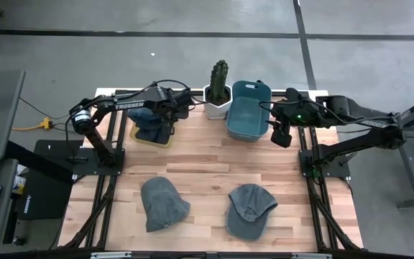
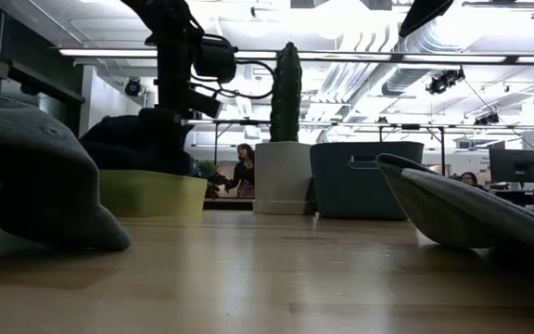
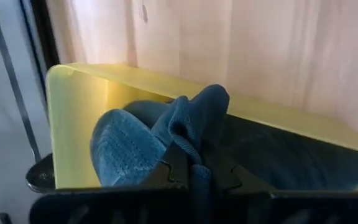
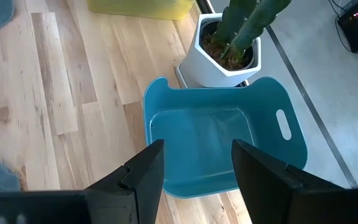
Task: Pick & Place hat
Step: Adjust the blue caps in the yellow bin
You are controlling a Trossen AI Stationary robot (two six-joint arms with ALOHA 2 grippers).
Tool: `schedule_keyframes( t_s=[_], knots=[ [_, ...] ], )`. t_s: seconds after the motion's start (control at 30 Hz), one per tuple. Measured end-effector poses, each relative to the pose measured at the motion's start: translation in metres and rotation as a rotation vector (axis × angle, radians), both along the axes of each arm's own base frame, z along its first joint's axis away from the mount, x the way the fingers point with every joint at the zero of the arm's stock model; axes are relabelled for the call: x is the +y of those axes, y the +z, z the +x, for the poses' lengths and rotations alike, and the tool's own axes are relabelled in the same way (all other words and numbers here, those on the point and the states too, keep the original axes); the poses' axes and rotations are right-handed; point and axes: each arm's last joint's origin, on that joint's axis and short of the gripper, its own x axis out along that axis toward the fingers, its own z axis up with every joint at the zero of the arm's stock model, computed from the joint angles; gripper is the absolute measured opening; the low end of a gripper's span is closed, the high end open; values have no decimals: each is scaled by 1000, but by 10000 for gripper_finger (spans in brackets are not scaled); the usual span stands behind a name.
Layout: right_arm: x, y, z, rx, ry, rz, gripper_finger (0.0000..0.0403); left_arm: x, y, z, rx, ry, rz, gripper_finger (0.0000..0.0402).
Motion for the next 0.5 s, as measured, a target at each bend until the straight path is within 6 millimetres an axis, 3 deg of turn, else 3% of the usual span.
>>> schedule_keyframes(
  t_s=[0.5],
  knots=[
    [0, 0, 0, -6, 0, 0, 181, -5, 1, -15, 206, -103, 2, 0]
  ],
)
